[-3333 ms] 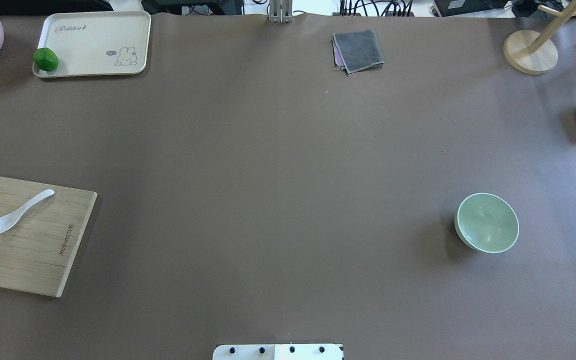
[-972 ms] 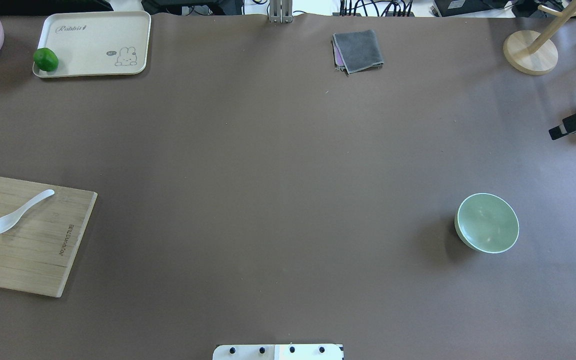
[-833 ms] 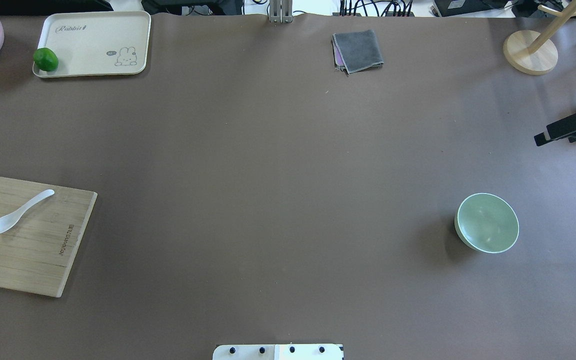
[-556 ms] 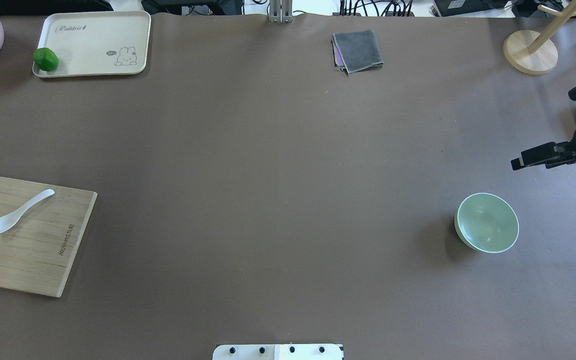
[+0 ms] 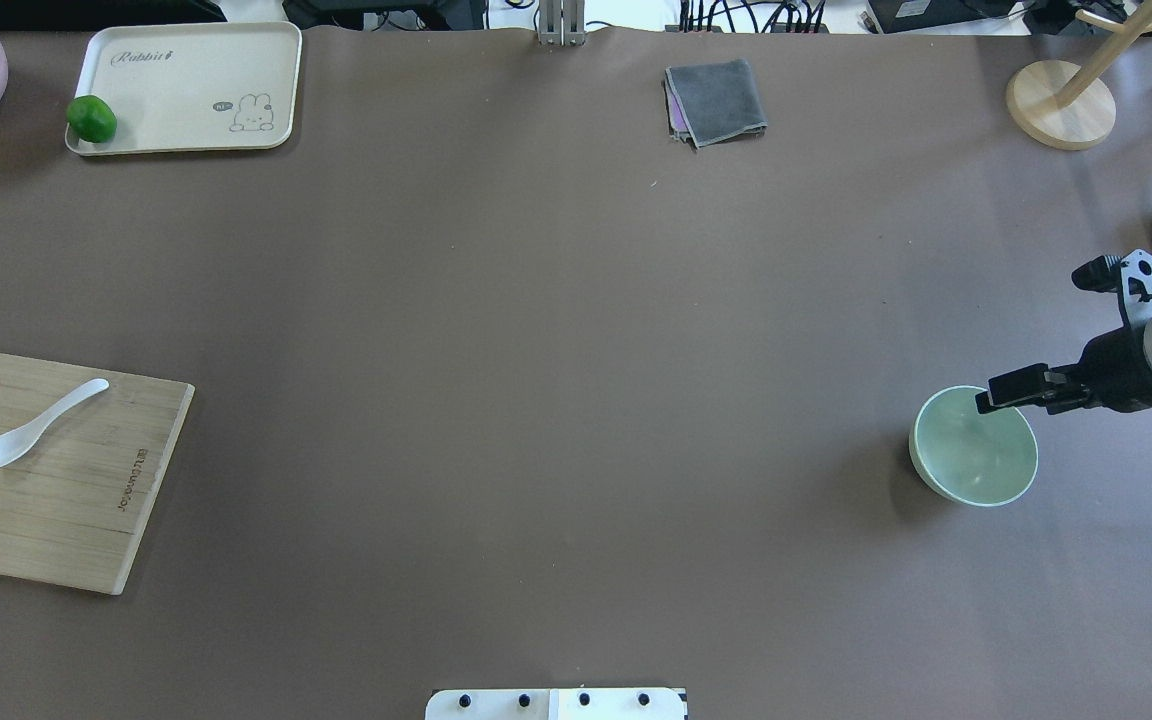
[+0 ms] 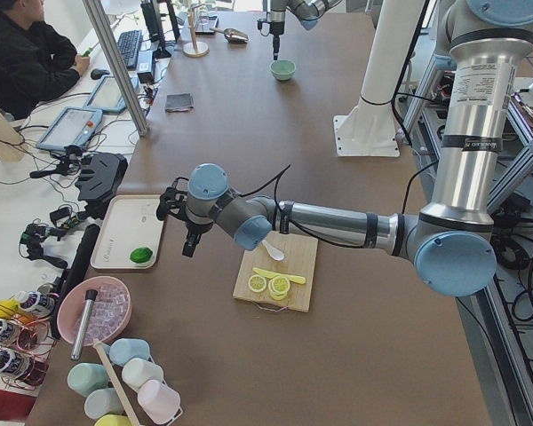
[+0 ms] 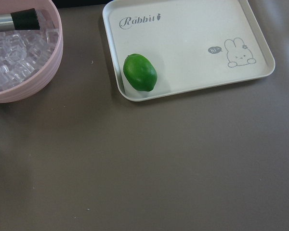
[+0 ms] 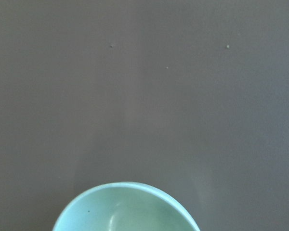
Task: Place spoon in bowl
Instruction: 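Reach the right gripper down to the rim of the pale green bowl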
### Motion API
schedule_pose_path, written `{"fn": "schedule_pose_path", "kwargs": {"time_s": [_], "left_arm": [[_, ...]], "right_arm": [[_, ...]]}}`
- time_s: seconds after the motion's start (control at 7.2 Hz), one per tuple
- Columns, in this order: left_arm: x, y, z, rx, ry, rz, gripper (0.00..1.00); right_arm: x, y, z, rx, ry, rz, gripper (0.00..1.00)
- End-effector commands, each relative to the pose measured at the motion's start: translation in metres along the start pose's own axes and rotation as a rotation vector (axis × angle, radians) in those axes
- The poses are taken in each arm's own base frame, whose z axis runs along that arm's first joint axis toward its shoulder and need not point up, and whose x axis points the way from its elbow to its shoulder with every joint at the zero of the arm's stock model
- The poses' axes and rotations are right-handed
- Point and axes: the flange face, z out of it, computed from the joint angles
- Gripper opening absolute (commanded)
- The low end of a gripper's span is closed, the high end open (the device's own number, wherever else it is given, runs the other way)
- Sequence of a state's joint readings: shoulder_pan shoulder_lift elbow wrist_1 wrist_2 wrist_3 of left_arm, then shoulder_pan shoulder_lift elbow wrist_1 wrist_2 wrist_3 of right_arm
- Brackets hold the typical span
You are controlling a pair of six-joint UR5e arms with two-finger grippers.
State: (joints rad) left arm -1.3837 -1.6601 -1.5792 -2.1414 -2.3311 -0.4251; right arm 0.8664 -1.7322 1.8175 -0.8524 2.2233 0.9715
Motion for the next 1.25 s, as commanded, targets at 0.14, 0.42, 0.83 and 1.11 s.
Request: {"fn": "schedule_pose_path", "kwargs": {"time_s": [0.14, 0.42, 0.83, 1.11], "left_arm": [[0.002, -0.002, -0.001, 0.006, 0.003, 0.007, 0.98], [0.002, -0.002, -0.001, 0.009, 0.005, 0.010, 0.98], [0.002, -0.004, 0.000, 0.009, 0.003, 0.008, 0.98], [0.002, -0.004, 0.000, 0.008, 0.004, 0.008, 0.98]], "right_arm": [[0.015, 0.030, 0.022, -0.044, 0.059, -0.006, 1.00], [0.008, 0.031, 0.026, -0.053, 0.052, -0.021, 0.32], [0.005, 0.029, 0.028, -0.035, 0.059, -0.024, 0.00], [-0.025, 0.030, 0.006, -0.017, 0.002, -0.022, 0.00]]}}
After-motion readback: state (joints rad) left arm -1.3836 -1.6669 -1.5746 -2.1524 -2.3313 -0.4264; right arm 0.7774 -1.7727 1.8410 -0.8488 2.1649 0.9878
